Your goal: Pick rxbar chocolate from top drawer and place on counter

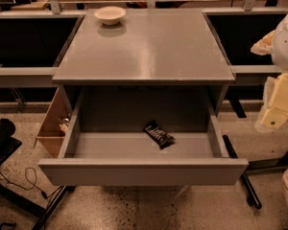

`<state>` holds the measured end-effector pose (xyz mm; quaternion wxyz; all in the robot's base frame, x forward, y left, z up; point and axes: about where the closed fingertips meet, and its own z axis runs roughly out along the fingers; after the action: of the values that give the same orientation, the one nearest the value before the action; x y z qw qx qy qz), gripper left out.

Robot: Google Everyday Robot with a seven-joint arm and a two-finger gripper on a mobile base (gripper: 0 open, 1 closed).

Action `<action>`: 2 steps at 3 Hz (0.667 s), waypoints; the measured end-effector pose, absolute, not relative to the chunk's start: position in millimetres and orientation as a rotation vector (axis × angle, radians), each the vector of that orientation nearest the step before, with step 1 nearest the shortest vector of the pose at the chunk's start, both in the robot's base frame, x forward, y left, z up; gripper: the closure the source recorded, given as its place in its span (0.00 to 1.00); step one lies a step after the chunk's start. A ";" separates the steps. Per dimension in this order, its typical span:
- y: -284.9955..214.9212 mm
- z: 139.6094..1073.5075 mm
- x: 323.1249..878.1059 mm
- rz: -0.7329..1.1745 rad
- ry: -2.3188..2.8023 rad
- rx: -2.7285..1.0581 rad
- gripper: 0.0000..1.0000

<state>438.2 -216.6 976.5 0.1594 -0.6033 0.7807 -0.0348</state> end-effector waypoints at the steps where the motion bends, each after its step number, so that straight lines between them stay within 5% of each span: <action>1: -216.5 976.4 438.2 -0.099 2.231 -1.724 0.00; 2: -197.6 947.7 461.1 -0.017 2.159 -1.683 0.00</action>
Offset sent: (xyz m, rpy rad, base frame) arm 0.0424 0.0265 -0.0557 0.2216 -0.0642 0.0335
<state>461.1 -197.6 947.7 0.2009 -0.6022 0.7726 -0.0060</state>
